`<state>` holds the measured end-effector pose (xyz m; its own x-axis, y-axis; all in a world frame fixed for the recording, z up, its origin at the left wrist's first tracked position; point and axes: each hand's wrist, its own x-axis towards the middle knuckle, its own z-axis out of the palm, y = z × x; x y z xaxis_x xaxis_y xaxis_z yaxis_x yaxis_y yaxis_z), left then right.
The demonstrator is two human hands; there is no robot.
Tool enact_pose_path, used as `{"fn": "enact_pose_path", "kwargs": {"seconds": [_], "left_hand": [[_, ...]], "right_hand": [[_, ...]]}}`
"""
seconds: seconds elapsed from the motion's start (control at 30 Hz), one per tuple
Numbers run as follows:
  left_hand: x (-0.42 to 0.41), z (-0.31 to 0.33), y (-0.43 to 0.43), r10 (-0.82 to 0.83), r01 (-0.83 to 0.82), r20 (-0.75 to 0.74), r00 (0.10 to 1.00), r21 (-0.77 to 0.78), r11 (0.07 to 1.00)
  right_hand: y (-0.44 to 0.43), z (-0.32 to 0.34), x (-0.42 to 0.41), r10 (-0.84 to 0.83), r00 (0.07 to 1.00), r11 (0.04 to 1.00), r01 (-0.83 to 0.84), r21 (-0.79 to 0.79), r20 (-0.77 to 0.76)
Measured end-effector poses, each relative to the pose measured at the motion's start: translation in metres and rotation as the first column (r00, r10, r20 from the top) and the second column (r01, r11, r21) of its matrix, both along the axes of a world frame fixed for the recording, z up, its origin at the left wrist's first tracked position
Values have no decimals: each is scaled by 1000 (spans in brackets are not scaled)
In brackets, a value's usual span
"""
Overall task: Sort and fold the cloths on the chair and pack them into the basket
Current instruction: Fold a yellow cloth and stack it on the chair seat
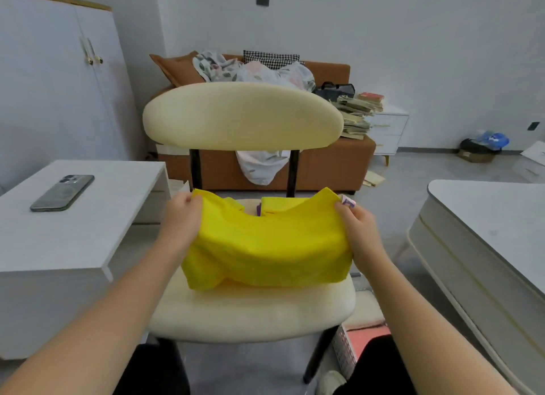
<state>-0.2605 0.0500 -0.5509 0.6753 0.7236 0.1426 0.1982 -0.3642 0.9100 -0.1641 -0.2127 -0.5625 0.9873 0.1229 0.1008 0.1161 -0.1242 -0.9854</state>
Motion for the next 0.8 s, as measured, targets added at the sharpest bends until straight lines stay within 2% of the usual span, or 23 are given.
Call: {"fn": "enact_pose_path", "kwargs": {"seconds": [0.1,0.23,0.37,0.57,0.7,0.8], "left_hand": [[-6,-39,-5,-11,16,-132,991,36,999],[-10,-74,-4,-33,46,-274,961,42,998],[-6,-91,6,-71,120,-399,914,99,988],[17,-94,13,-47,147,-411,910,217,965],[29,-100,6,36,189,-520,854,374,908],[33,-104,2,94,187,-541,836,442,877]], "right_hand": [[-4,-36,-9,76,987,996,-83,-46,-139],[-6,-61,-6,-10,969,994,-18,-110,-247],[-5,-71,8,-7,975,977,-40,-208,-221],[4,-73,36,70,991,929,-108,-355,-118],[16,-86,52,93,990,835,-134,-534,-104],[22,-95,56,60,995,803,-94,-588,-77]]}}
